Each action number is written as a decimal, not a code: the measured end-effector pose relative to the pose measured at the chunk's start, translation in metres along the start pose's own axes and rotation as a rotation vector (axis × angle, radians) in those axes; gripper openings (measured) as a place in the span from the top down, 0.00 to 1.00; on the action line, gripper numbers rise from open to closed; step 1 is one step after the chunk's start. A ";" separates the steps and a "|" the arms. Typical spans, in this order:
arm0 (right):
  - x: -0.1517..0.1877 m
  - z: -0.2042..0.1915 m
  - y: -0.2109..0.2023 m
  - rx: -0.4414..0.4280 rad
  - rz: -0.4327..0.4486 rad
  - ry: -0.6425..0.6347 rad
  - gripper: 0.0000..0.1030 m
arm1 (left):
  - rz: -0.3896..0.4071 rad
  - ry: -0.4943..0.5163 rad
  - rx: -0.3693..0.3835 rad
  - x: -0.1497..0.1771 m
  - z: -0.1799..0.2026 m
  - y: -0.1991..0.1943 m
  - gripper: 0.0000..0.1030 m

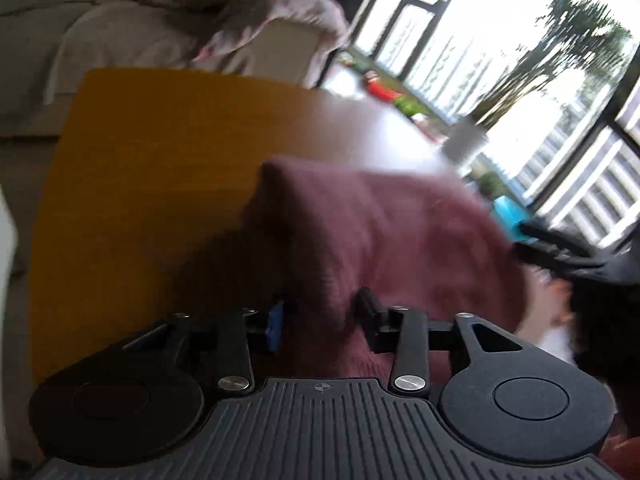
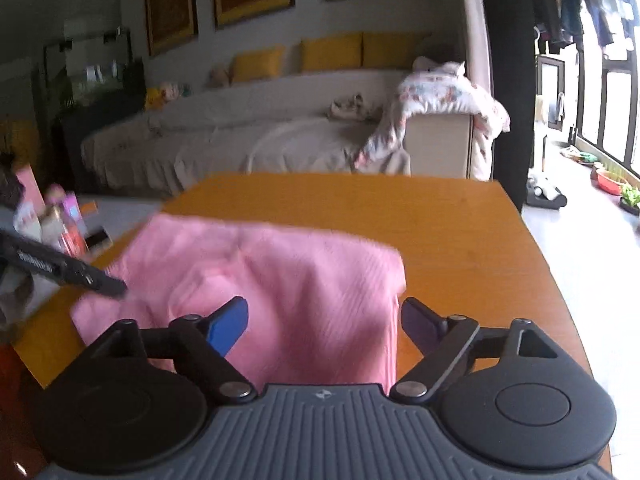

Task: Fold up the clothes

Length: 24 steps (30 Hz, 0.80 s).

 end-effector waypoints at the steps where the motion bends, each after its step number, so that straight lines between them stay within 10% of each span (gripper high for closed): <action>1: 0.008 0.001 0.007 0.022 -0.031 -0.019 0.18 | 0.017 -0.007 0.000 -0.003 -0.001 -0.004 0.50; 5: 0.029 0.006 0.024 0.076 -0.098 -0.045 0.05 | 0.082 -0.035 0.005 -0.014 -0.004 -0.019 0.49; 10: 0.022 0.014 0.025 0.033 -0.096 0.046 0.00 | 0.134 -0.081 0.205 -0.030 0.033 -0.049 0.26; 15: -0.020 0.035 0.024 -0.003 -0.010 0.169 0.00 | -0.035 -0.188 0.412 -0.005 0.051 -0.013 0.24; 24: -0.010 0.068 0.080 0.191 -0.121 0.017 0.00 | -0.069 -0.236 0.286 -0.056 0.010 0.064 0.29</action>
Point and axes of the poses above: each gripper's, at about its wrist camera, not at the fingertips, and y roughly the way its jaws point, z to its right, x to its underside, the point moved 10 cm from there along y, roughly the way its jaws point, and after that the axes turned 5 degrees about -y, right-handed, at the moved point
